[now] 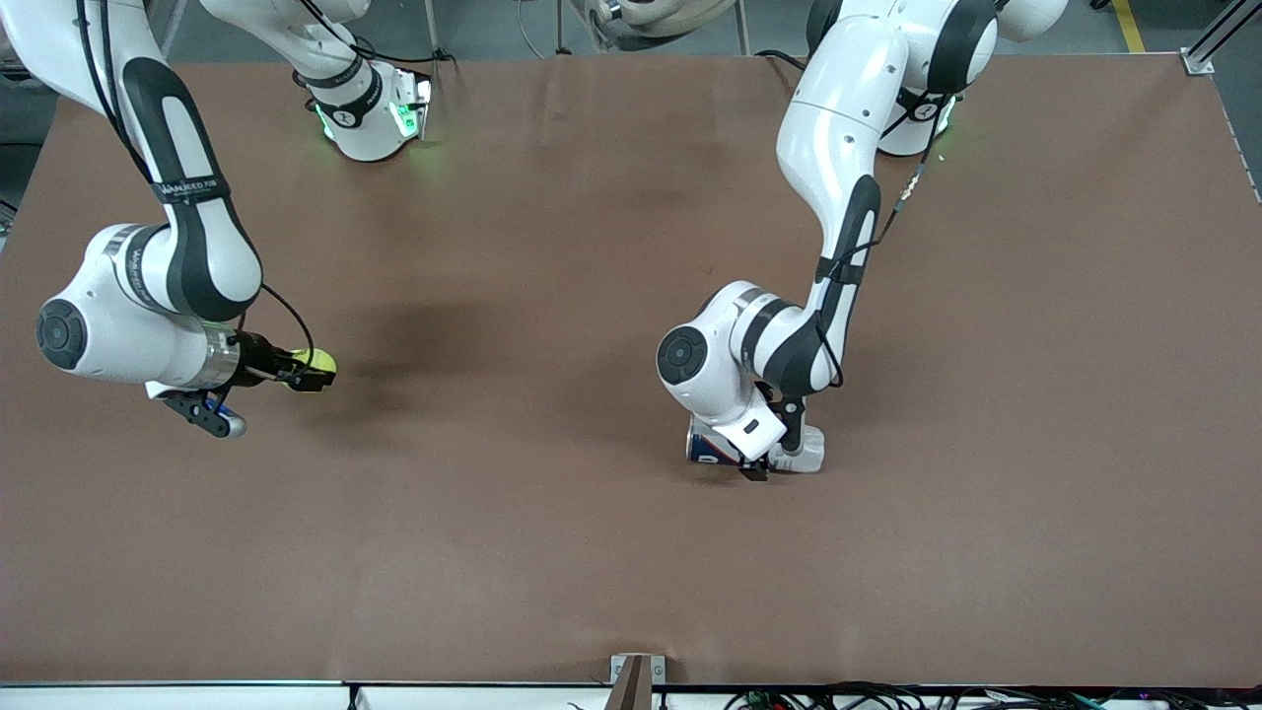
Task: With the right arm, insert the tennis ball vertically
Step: 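Lift the tube upright with the left gripper while the right gripper lifts the ball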
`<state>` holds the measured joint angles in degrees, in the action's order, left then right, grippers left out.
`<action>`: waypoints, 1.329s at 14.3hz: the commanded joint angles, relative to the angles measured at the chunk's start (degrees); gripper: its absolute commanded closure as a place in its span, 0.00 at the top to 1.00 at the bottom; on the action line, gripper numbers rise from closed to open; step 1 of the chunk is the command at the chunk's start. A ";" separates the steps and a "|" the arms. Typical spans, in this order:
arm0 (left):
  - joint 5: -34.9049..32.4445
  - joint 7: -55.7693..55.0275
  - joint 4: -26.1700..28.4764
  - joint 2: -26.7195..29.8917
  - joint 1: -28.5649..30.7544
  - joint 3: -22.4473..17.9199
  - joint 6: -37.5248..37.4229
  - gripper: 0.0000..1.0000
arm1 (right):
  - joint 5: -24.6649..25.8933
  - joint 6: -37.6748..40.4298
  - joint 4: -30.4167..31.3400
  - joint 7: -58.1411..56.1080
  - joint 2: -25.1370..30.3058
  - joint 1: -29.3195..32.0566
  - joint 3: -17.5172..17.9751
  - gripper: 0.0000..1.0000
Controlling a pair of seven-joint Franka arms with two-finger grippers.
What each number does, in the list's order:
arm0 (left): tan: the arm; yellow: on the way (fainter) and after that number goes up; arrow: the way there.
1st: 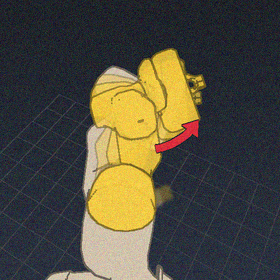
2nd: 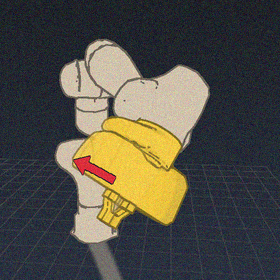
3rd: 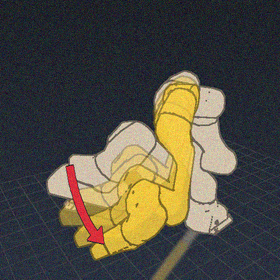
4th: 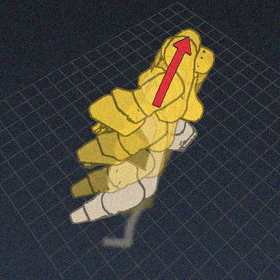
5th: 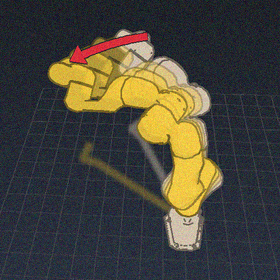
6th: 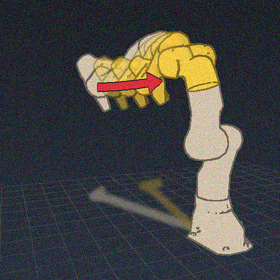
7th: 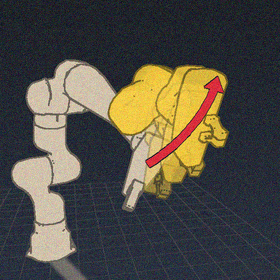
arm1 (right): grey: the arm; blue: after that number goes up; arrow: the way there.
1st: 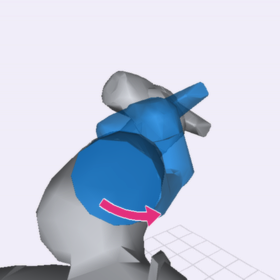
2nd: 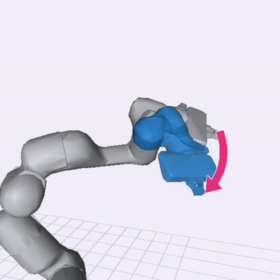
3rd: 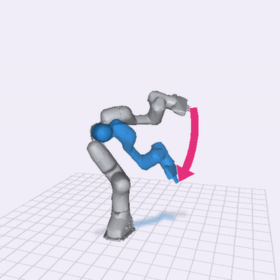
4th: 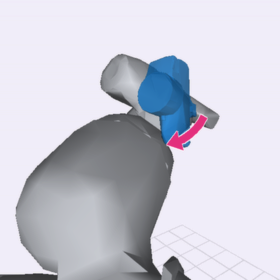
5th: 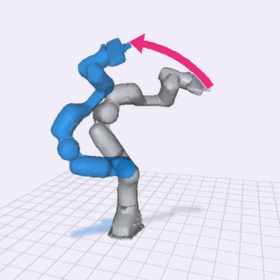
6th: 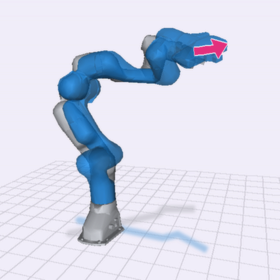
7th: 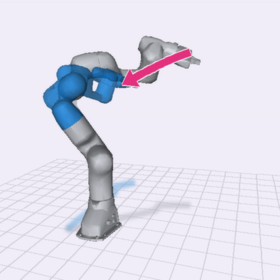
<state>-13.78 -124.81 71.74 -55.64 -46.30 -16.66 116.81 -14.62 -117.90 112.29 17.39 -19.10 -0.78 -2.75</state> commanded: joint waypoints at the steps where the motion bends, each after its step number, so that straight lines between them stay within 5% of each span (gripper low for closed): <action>1: -0.02 -0.79 -0.81 -0.61 -0.28 -0.21 0.17 0.60 | -1.11 0.92 -1.11 0.72 -0.06 -0.36 -0.23 0.01; 13: 16.57 0.09 -0.90 7.30 -2.03 4.36 0.08 0.55 | -1.20 6.53 -4.53 6.33 0.11 -0.62 -0.06 0.01; 19: 26.15 2.89 -0.64 10.47 -1.43 10.59 3.66 0.55 | -13.22 13.82 -5.67 9.14 3.80 -1.42 -0.23 0.01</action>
<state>9.26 -124.38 69.80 -46.58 -48.35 -7.87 117.72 -24.70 -106.93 106.70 24.48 -17.92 -1.96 -2.66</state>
